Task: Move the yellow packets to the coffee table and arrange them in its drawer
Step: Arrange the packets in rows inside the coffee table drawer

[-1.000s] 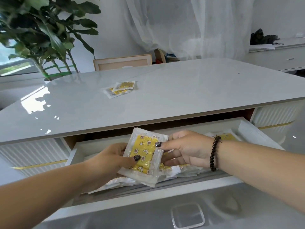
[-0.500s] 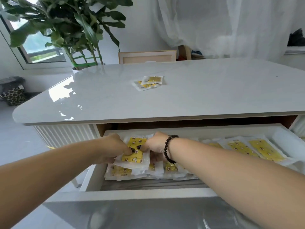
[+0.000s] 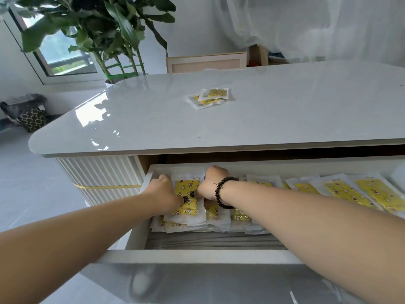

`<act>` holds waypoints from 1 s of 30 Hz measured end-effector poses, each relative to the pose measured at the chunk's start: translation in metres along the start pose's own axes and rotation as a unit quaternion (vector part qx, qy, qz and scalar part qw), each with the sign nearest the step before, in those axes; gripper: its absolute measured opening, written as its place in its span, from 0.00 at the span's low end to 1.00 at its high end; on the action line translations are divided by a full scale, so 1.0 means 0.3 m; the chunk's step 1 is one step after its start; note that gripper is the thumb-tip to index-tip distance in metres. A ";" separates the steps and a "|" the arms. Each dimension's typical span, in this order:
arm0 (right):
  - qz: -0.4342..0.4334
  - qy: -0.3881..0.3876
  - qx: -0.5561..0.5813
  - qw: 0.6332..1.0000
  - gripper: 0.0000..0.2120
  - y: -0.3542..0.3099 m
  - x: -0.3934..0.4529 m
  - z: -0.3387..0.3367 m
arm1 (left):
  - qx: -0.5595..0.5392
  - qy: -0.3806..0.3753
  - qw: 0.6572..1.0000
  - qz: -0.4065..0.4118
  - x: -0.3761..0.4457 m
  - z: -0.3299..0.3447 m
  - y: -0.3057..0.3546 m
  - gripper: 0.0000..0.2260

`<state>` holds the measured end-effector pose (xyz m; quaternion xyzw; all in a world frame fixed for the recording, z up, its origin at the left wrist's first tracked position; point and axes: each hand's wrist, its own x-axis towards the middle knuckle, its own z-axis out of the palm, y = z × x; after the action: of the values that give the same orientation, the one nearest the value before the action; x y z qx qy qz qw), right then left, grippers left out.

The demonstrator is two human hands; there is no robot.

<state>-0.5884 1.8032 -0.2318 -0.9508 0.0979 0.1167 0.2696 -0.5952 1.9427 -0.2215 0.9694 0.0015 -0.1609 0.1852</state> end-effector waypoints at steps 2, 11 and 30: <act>-0.001 0.015 0.007 1.000 0.12 0.002 -0.006 0.001 | 0.012 0.010 1.000 0.013 -0.001 -0.004 0.001 0.26; -0.021 0.035 0.007 0.999 0.07 0.021 -0.119 -0.106 | 0.083 0.017 0.994 0.073 -0.055 -0.104 0.058 0.13; -0.135 0.272 0.112 0.946 0.08 0.048 -0.045 -0.452 | -0.220 0.213 0.938 0.164 0.103 -0.276 0.271 0.14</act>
<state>-0.5818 1.7201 -0.1229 -0.9143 0.0507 -0.1959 0.3508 -0.5350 1.8949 -0.1292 0.9026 -0.0832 0.0859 0.4135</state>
